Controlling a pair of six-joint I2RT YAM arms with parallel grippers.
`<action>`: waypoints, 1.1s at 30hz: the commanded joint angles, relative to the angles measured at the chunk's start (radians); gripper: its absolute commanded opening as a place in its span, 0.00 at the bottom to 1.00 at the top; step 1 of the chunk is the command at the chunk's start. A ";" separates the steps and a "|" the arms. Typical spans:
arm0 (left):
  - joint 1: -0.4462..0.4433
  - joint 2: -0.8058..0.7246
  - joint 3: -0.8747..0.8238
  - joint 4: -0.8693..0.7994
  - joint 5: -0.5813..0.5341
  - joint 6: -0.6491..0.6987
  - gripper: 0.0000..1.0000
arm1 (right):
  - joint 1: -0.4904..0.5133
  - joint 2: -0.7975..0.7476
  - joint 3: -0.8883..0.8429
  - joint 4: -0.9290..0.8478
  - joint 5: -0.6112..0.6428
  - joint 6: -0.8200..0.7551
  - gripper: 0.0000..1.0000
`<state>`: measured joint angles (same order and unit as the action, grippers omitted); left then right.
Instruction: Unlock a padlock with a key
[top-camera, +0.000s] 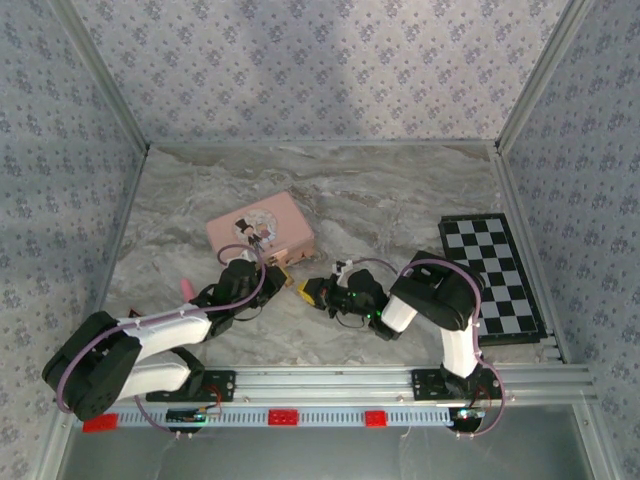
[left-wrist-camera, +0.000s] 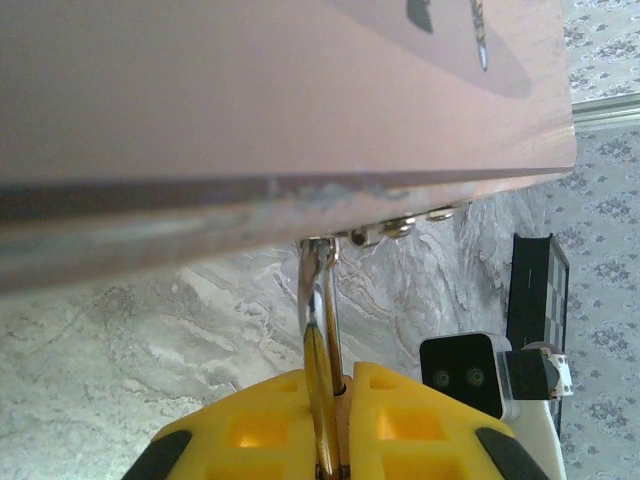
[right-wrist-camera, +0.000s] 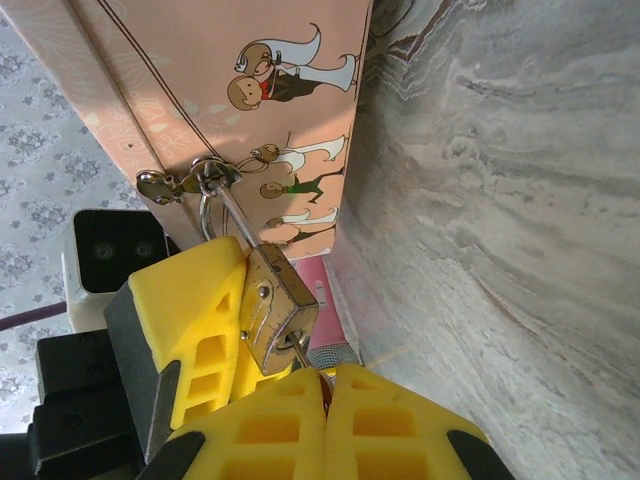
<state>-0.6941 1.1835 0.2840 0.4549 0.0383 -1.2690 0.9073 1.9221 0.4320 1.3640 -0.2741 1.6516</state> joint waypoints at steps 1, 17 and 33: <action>-0.013 -0.039 0.006 0.130 0.058 0.010 0.00 | -0.007 -0.035 0.039 0.033 -0.004 0.019 0.00; -0.014 -0.026 0.011 0.158 0.068 -0.004 0.00 | -0.020 -0.043 0.031 0.033 -0.007 0.026 0.00; -0.015 0.000 0.011 0.198 0.085 -0.019 0.00 | -0.016 -0.054 0.049 0.033 -0.021 0.017 0.00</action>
<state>-0.6937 1.1873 0.2775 0.5083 0.0364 -1.2747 0.8913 1.9041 0.4385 1.3575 -0.2924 1.6680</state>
